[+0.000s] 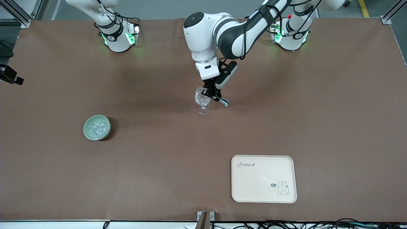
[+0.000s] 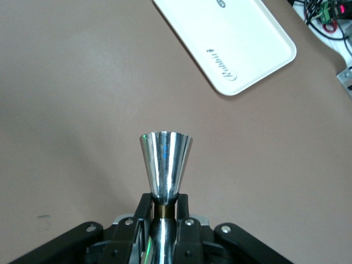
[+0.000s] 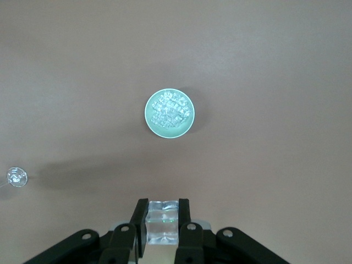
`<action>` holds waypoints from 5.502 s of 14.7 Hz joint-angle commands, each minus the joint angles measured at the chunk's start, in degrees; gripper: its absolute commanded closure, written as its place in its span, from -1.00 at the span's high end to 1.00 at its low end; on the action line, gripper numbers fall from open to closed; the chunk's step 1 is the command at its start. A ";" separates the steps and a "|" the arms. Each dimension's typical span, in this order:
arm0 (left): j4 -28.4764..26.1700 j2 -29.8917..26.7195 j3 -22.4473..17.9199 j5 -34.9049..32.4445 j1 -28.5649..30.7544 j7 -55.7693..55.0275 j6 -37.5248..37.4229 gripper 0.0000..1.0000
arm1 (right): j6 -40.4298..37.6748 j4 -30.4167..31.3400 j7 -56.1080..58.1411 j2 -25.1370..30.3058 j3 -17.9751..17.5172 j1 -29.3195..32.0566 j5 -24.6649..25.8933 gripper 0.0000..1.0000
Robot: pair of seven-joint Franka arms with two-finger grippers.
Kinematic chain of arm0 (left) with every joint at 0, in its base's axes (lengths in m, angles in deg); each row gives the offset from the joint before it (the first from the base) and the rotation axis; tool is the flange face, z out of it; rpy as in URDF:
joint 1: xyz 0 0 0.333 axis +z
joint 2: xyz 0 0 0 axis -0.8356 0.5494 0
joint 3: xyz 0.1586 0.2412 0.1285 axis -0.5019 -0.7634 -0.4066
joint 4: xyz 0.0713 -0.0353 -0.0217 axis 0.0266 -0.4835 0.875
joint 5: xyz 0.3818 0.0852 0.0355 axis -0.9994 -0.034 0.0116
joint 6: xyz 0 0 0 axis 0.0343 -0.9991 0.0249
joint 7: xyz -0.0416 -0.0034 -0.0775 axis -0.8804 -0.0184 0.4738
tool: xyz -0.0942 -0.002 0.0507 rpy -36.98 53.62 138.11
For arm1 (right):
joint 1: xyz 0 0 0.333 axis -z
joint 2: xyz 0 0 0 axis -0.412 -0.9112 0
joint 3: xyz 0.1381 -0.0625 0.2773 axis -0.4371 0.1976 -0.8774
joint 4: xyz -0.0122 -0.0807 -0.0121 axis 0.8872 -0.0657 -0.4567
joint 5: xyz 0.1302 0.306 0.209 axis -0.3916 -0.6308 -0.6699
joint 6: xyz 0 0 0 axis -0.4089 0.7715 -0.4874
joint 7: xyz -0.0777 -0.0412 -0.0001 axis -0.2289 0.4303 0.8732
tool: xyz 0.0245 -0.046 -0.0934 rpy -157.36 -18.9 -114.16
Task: Pour wine and add ice with both arms
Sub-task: 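Tilt the jigger over the wine glass rim with the left gripper to pour, then carry the jigger to the white tray while the right gripper brings ice over glass, then lower the jigger onto the tray while the right gripper drops ice into glass, then open the left gripper to release the jigger while the right gripper withdraws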
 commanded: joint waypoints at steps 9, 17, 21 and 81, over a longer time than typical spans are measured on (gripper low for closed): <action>8.62 1.22 -0.04 30.74 22.34 19.68 1.36 -0.99 | -0.17 -0.64 -20.85 -0.21 -0.77 -16.09 0.13 -0.98; 12.75 13.17 0.31 57.36 35.60 39.54 15.62 -0.99 | 11.77 -0.64 -47.60 -11.08 -0.68 -38.16 -2.14 -0.99; 12.40 17.13 -0.13 71.90 40.62 49.59 15.62 -0.99 | 17.84 -0.72 -56.82 -17.33 -0.77 -43.70 -4.52 -1.00; -13.62 -35.68 -21.05 32.62 29.03 115.60 -15.66 1.00 | 8.81 -0.37 -30.94 -1.62 0.11 -21.60 4.97 1.00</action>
